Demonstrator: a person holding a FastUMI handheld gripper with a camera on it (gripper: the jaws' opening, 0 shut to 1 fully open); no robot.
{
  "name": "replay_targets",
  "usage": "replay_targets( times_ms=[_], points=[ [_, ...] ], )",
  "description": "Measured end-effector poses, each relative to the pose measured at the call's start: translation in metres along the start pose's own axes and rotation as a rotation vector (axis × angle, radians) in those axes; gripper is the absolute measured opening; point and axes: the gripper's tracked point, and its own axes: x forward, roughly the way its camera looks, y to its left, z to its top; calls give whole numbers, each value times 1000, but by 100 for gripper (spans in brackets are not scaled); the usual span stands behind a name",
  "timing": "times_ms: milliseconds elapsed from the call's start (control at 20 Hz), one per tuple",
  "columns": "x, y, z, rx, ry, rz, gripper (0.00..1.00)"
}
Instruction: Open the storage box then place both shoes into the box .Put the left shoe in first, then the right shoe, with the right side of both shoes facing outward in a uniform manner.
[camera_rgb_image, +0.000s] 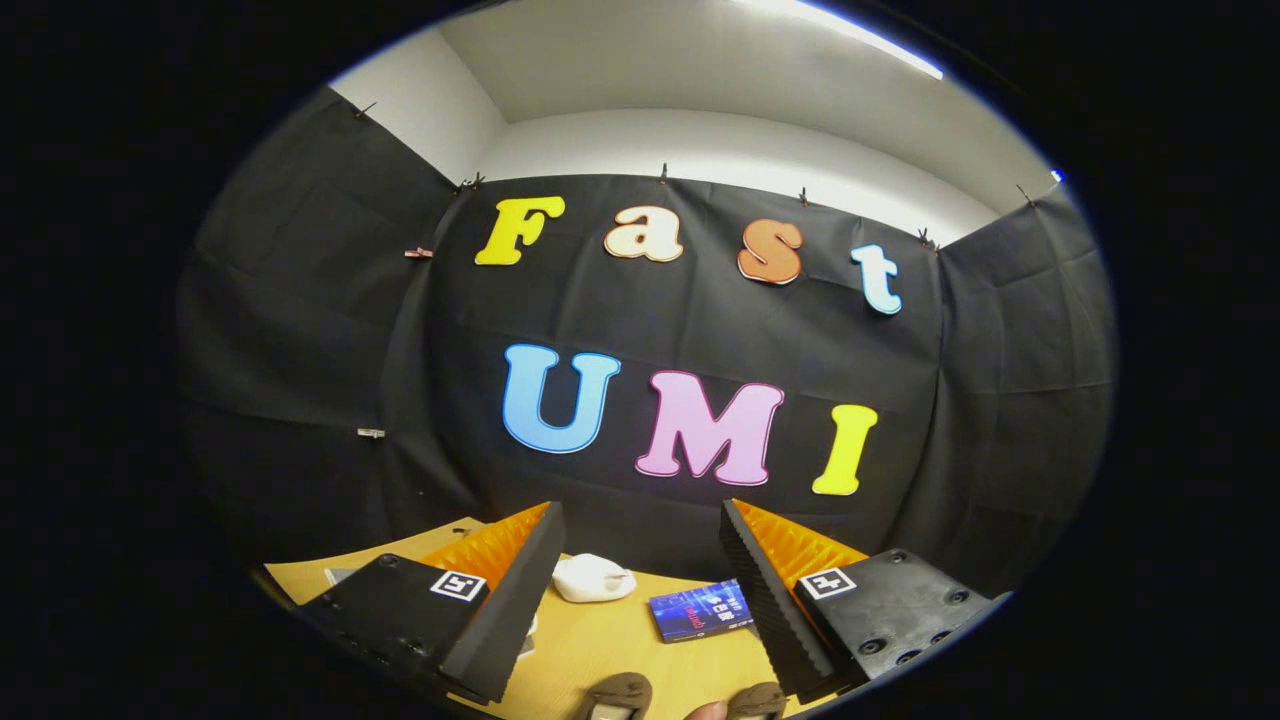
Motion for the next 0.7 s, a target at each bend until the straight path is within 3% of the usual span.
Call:
replay_targets(
  times_ms=[350,550,700],
  points=[
    [11,61,-67,167,148,187,97],
    [15,106,-148,366,360,316,98],
    [12,126,-212,601,559,321,98]
  ],
)
